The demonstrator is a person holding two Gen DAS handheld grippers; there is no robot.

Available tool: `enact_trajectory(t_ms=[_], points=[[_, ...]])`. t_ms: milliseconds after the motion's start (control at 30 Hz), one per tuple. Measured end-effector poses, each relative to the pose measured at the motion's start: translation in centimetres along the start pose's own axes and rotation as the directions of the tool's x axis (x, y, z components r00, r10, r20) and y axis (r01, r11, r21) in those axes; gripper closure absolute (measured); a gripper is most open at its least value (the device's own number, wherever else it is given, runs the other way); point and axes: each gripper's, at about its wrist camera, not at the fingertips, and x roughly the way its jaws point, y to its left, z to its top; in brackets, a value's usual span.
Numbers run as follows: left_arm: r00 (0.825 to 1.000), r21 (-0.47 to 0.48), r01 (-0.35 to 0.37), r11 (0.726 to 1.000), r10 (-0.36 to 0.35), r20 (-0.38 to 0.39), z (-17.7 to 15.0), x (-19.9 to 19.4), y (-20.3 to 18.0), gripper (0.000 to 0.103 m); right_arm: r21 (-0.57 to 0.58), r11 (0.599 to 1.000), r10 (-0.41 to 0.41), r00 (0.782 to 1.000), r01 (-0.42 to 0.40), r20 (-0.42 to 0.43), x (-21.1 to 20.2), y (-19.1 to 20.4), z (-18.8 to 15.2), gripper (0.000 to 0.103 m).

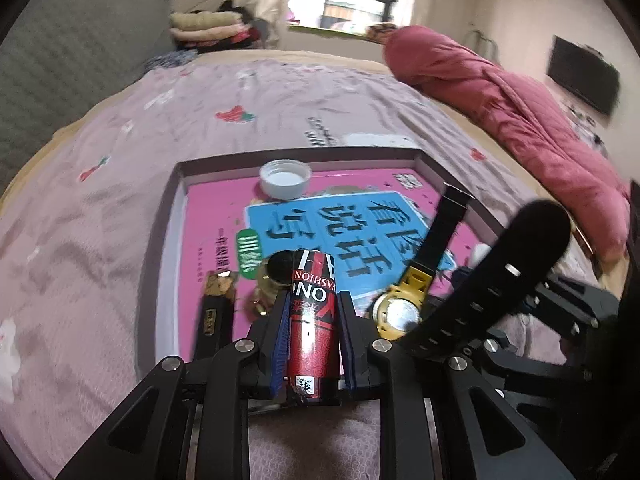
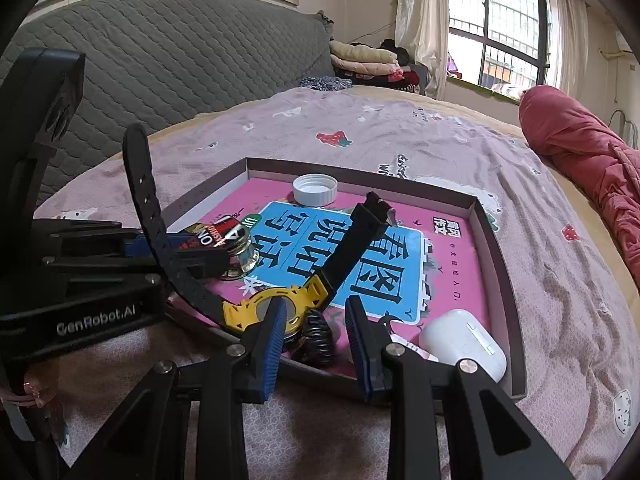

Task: Organize rigid objects
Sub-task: 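Lower the lighter and clip into the box and open both tools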

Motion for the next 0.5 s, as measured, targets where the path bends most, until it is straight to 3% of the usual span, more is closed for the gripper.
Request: enact_trajectory(t_ms=[67,367,500], points=[[1.0,0.046,0.003,0.999,-0.003,0.007,-0.24,-0.05,-0.45,0.08,-0.002,1.0,-0.002,1.0,0.002,0.0,0.02,0.03,0.02,0.072],[0.999,0.061,0.032,0.998,-0.032,-0.006,-0.46,0.31,-0.14,0.08,-0.015,1.0,-0.02,1.0,0.02,0.003,-0.22,0.08,-0.03,0.069],[1.0,0.163,-0.008,0.987,0.008,0.0,-0.46,0.31,-0.58,0.08,-0.012,0.999,-0.051,0.999,0.051,0.021,-0.69,-0.31,0.02,0.066]])
